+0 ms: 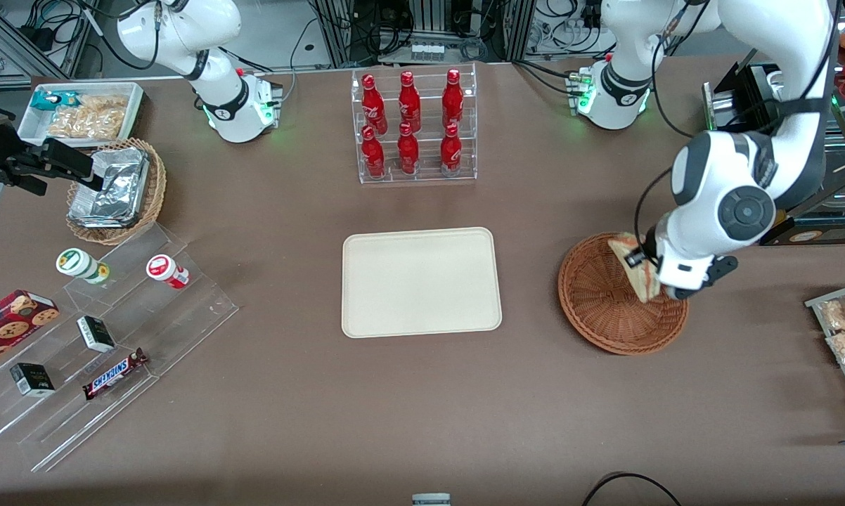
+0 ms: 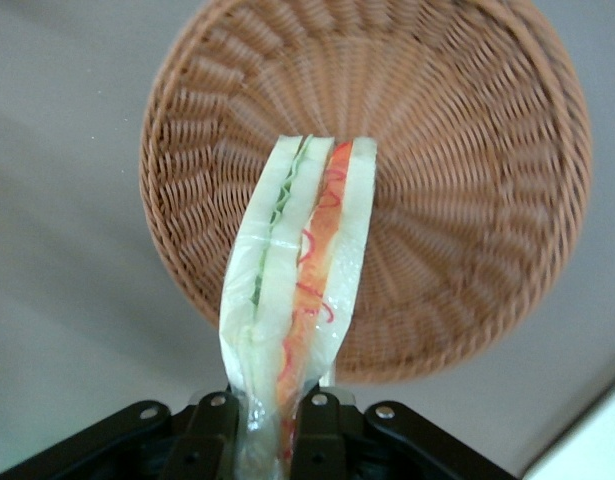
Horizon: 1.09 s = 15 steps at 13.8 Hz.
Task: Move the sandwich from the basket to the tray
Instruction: 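Close the left gripper on the sandwich and lift it, then carry the held sandwich with the left gripper over the cream tray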
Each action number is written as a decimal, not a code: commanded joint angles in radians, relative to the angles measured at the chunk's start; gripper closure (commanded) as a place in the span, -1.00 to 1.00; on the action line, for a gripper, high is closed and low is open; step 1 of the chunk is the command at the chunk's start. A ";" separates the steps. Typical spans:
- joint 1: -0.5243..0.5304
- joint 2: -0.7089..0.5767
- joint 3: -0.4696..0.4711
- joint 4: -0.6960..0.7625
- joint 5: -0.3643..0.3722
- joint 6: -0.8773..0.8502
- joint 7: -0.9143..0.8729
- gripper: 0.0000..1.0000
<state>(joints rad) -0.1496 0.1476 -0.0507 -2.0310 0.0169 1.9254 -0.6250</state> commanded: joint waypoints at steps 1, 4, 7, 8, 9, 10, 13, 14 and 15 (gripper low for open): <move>-0.094 0.009 0.000 0.015 0.011 -0.031 0.134 0.87; -0.203 0.062 -0.003 0.064 -0.006 -0.020 0.133 0.86; -0.348 0.196 -0.003 0.202 -0.009 -0.019 -0.014 0.87; -0.382 0.248 -0.003 0.266 -0.011 -0.017 -0.071 0.87; -0.413 0.294 -0.003 0.326 -0.027 -0.019 -0.108 0.87; -0.441 0.329 -0.003 0.371 -0.049 -0.016 -0.122 0.87; -0.513 0.414 -0.001 0.465 -0.087 0.016 -0.183 0.87; -0.528 0.429 -0.001 0.494 -0.089 0.020 -0.214 0.87; -0.545 0.454 -0.001 0.527 -0.088 0.020 -0.241 0.87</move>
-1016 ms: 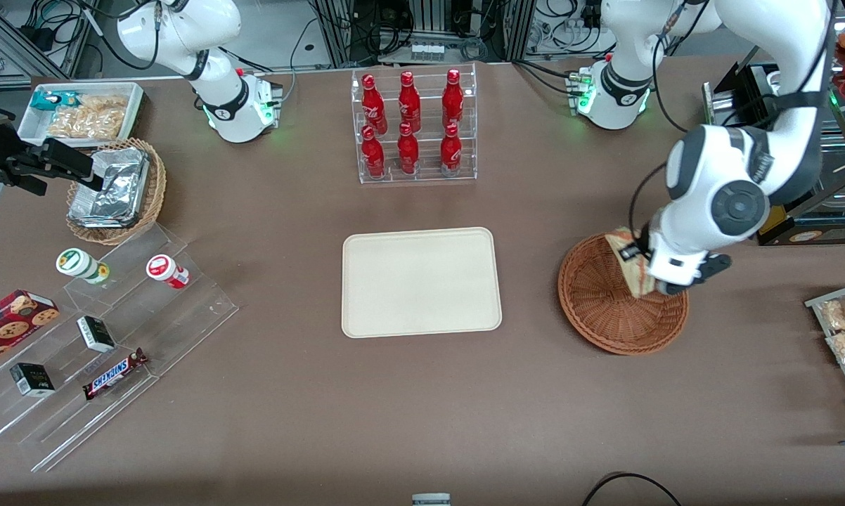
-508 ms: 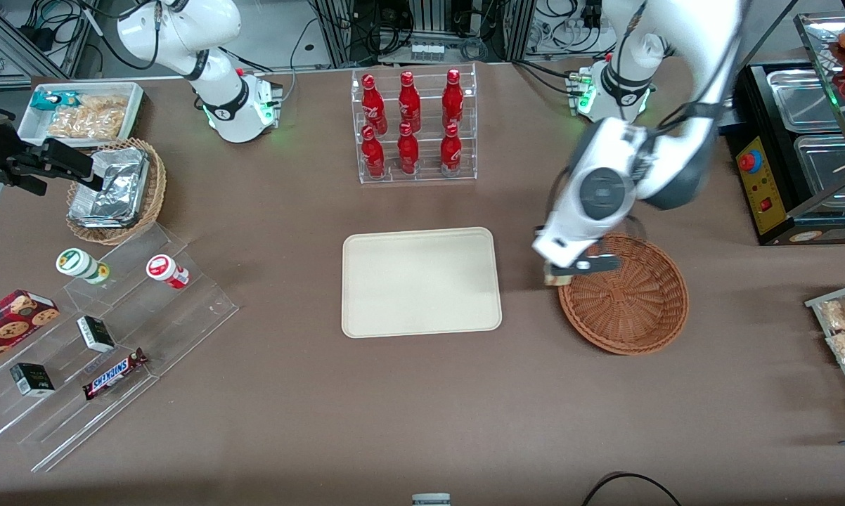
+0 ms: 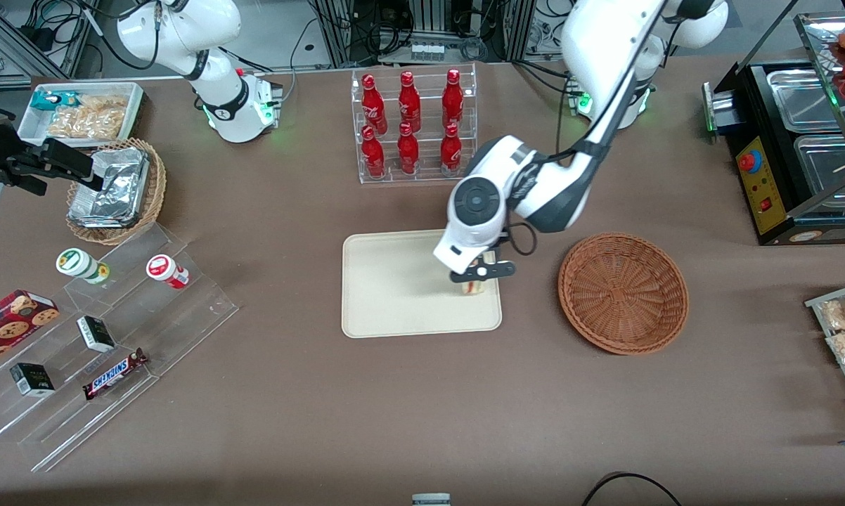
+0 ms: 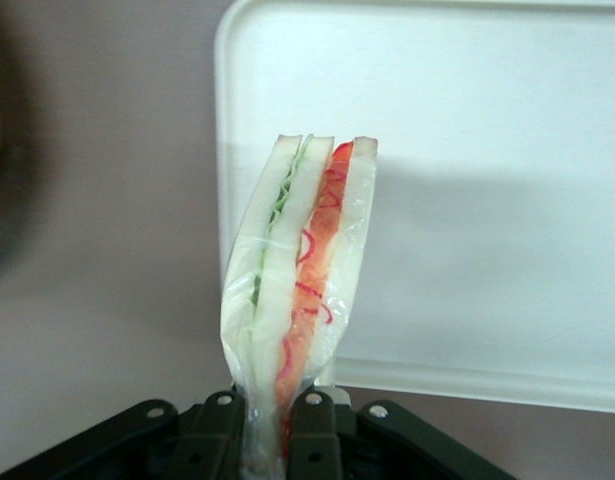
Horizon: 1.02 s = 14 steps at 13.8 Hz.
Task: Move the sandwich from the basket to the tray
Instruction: 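Carry the held sandwich with the left gripper over the cream tray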
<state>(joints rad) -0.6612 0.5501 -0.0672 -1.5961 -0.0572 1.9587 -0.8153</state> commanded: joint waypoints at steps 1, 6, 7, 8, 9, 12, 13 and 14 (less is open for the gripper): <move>-0.049 0.071 0.015 0.113 -0.015 -0.009 -0.076 0.87; -0.095 0.155 0.015 0.145 -0.007 0.137 -0.162 0.87; -0.101 0.175 0.015 0.157 -0.009 0.143 -0.177 0.87; -0.103 0.192 0.015 0.165 -0.009 0.150 -0.186 0.86; -0.109 0.203 0.015 0.169 -0.009 0.155 -0.188 0.86; -0.109 0.214 0.015 0.168 -0.015 0.155 -0.191 0.33; -0.107 0.212 0.015 0.168 -0.016 0.155 -0.192 -0.75; -0.107 0.206 0.015 0.168 -0.023 0.155 -0.191 -1.00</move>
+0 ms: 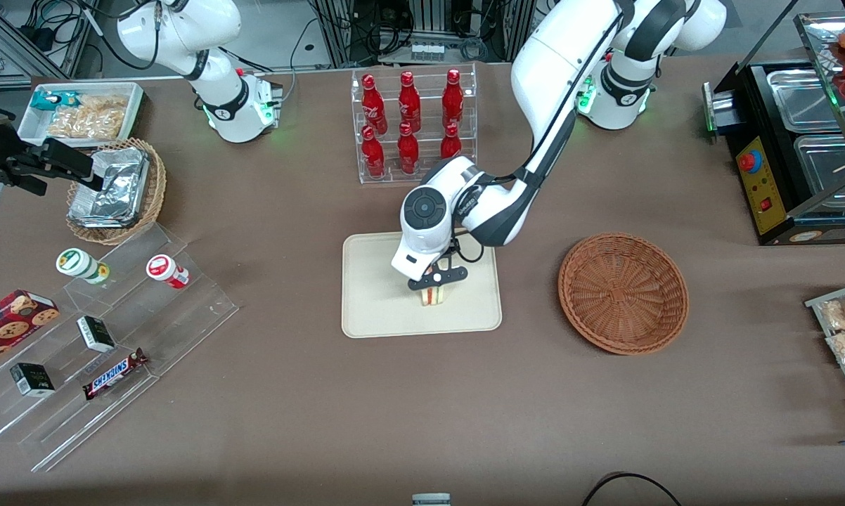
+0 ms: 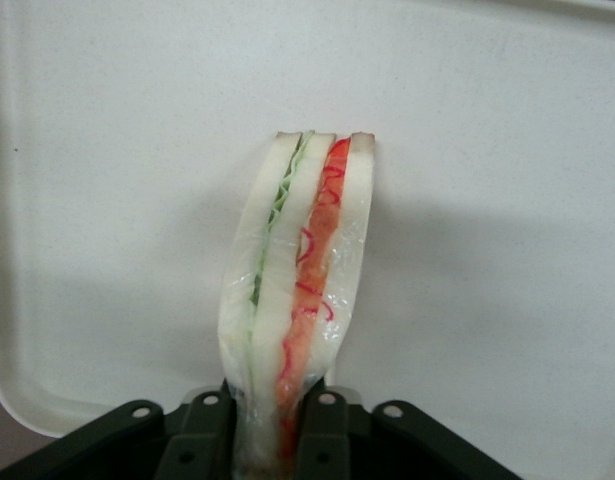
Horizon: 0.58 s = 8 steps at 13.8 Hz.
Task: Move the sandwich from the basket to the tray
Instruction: 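Carry the held sandwich with the left gripper over the cream tray, then lower the sandwich onto the tray and open the left gripper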
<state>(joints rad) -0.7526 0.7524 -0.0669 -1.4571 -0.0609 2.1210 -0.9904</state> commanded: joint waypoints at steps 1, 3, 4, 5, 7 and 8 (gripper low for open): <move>-0.014 -0.001 0.015 0.029 -0.046 -0.007 -0.016 -1.00; -0.005 -0.019 0.018 0.043 -0.143 -0.012 -0.010 -1.00; -0.005 -0.037 0.019 0.044 -0.146 -0.021 -0.005 -1.00; -0.005 -0.066 0.022 0.043 -0.139 -0.027 -0.002 -1.00; -0.004 -0.126 0.025 0.040 -0.135 -0.088 -0.002 -1.00; 0.007 -0.149 0.029 0.043 -0.135 -0.137 -0.001 -1.00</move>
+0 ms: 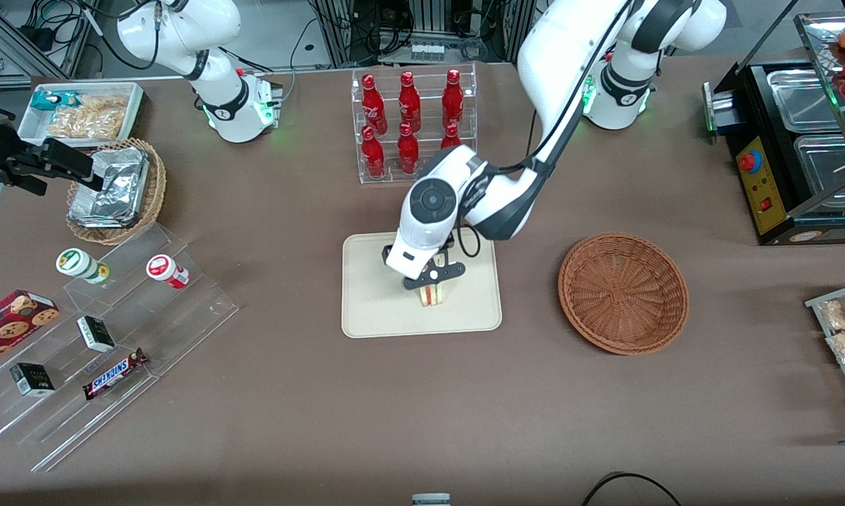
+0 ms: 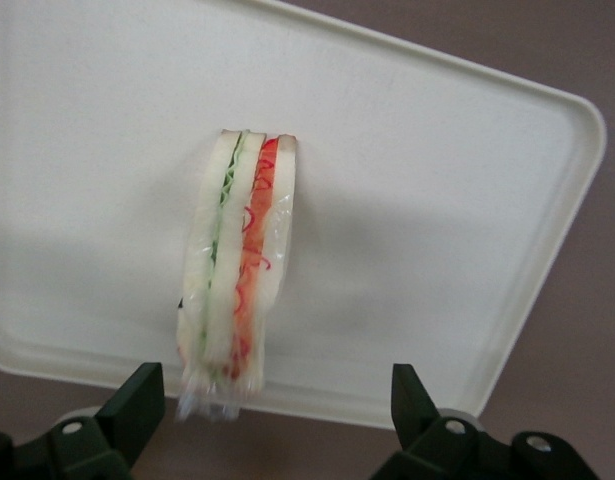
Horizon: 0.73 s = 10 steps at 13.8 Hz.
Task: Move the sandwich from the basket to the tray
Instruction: 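Lower the sandwich onto the tray and open the left gripper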
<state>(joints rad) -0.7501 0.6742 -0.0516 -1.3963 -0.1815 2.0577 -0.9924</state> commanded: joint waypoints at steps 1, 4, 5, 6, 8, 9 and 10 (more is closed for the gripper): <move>0.017 -0.094 0.021 -0.017 -0.013 -0.112 0.011 -1.00; 0.014 -0.157 0.074 -0.015 0.032 -0.252 0.084 -1.00; 0.015 -0.186 0.082 -0.016 0.052 -0.308 0.083 -1.00; 0.018 -0.218 0.104 -0.024 0.063 -0.368 0.092 -1.00; 0.018 -0.254 0.175 -0.041 0.063 -0.453 0.113 -1.00; 0.023 -0.264 0.206 -0.047 0.062 -0.462 0.150 -1.00; 0.043 -0.274 0.222 -0.065 0.059 -0.491 0.206 -1.00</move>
<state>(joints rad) -0.7258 0.4400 0.1340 -1.4067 -0.1267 1.5971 -0.8617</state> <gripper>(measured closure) 0.000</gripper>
